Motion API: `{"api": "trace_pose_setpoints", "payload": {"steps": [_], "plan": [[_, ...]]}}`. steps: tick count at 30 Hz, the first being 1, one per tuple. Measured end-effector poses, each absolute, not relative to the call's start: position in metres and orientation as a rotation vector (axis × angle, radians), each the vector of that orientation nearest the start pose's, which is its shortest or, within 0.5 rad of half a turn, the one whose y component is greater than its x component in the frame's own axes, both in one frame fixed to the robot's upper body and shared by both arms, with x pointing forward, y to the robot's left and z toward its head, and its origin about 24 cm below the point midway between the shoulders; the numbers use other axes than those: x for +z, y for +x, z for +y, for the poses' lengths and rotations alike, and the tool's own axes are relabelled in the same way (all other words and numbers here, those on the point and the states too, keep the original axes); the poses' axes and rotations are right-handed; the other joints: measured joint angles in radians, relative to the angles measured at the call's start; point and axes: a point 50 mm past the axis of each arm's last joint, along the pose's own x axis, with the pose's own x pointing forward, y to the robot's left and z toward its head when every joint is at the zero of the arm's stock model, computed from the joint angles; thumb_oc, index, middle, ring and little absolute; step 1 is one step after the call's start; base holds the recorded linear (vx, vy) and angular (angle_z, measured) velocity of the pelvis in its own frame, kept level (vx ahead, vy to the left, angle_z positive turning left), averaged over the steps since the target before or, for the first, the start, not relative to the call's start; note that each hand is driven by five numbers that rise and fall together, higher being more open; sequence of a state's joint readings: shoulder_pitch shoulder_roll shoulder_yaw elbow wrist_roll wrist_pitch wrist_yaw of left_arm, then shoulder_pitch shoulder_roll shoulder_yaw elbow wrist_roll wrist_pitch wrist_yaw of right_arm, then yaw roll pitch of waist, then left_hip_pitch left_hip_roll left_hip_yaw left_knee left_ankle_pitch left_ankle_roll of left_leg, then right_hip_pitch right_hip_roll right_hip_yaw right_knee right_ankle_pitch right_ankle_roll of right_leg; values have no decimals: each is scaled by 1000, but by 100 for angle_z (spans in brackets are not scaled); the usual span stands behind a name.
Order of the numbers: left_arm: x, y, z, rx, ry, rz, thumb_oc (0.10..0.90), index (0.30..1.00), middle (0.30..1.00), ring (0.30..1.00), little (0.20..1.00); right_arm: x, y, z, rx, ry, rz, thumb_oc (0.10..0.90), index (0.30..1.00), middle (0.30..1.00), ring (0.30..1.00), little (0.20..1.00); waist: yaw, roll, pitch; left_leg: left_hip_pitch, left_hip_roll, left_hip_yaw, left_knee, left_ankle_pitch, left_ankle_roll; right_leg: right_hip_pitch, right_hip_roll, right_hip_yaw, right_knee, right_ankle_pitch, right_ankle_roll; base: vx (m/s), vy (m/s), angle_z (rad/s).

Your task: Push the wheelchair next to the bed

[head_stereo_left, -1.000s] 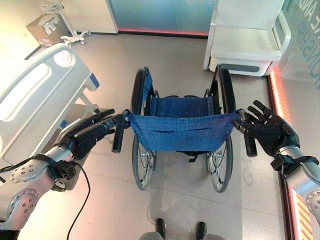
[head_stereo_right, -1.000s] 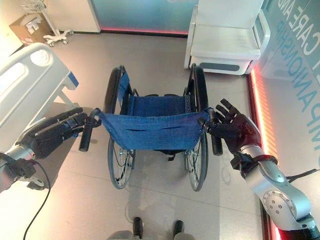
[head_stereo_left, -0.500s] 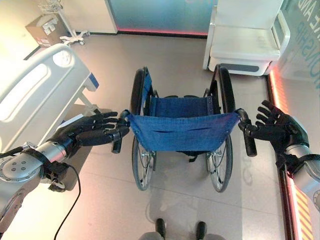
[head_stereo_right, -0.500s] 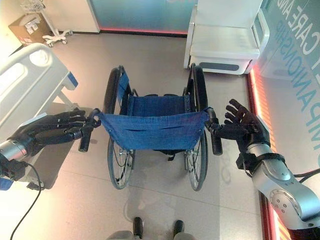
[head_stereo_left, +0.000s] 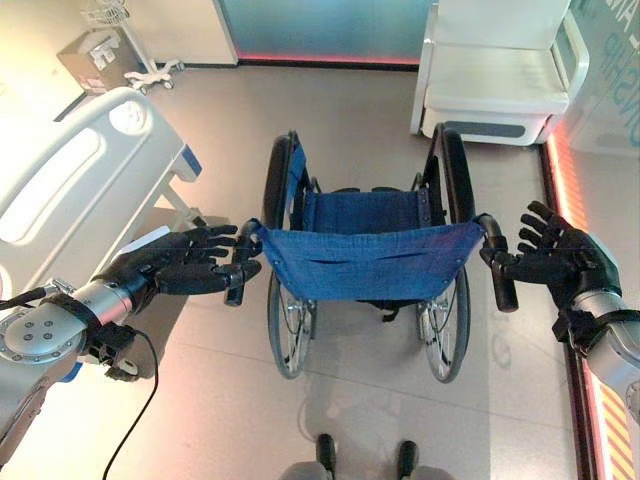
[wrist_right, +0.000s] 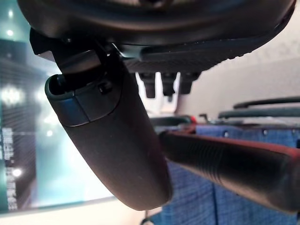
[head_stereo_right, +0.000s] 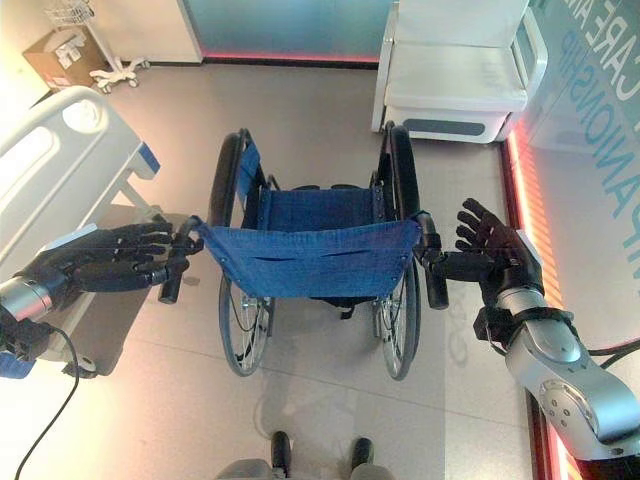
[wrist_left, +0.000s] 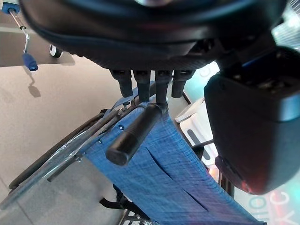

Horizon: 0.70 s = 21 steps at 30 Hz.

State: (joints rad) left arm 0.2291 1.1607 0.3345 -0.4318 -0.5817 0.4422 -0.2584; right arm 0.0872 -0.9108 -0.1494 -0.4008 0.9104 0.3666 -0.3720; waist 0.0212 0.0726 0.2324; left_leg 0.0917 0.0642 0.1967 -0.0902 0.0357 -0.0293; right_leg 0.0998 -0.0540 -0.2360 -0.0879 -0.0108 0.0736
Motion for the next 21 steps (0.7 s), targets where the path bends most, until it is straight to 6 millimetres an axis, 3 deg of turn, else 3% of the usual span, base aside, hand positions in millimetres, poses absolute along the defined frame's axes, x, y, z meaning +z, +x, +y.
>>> {"api": "trace_pose_setpoints", "payload": {"steps": [7, 12, 21], "plan": [[182, 219, 292, -191, 656, 217, 800, 900, 900, 900, 900, 149, 234, -269, -165, -78, 94, 800, 900, 900, 900, 900, -2, 0, 0, -2, 0, 0, 0, 0, 0, -2, 0, -1, 0, 0, 0, 0, 0, 0], [169, 227, 287, -171, 644, 235, 800, 900, 900, 900, 900, 139, 235, -261, -148, -80, 133, 800, 900, 900, 900, 900, -4, 0, 0, -4, 0, -1, 0, 0, 0, -4, 0, -1, 0, 0, 0, 0, 0, 0], [169, 245, 279, -66, 628, 173, 800, 900, 900, 900, 900, 139, 247, -258, -159, -90, 118, 800, 900, 900, 900, 900, -5, -1, 2, -4, -1, 0, 0, 0, 0, -5, 0, 1, 0, 0, 0, 0, 0, 0]]}}
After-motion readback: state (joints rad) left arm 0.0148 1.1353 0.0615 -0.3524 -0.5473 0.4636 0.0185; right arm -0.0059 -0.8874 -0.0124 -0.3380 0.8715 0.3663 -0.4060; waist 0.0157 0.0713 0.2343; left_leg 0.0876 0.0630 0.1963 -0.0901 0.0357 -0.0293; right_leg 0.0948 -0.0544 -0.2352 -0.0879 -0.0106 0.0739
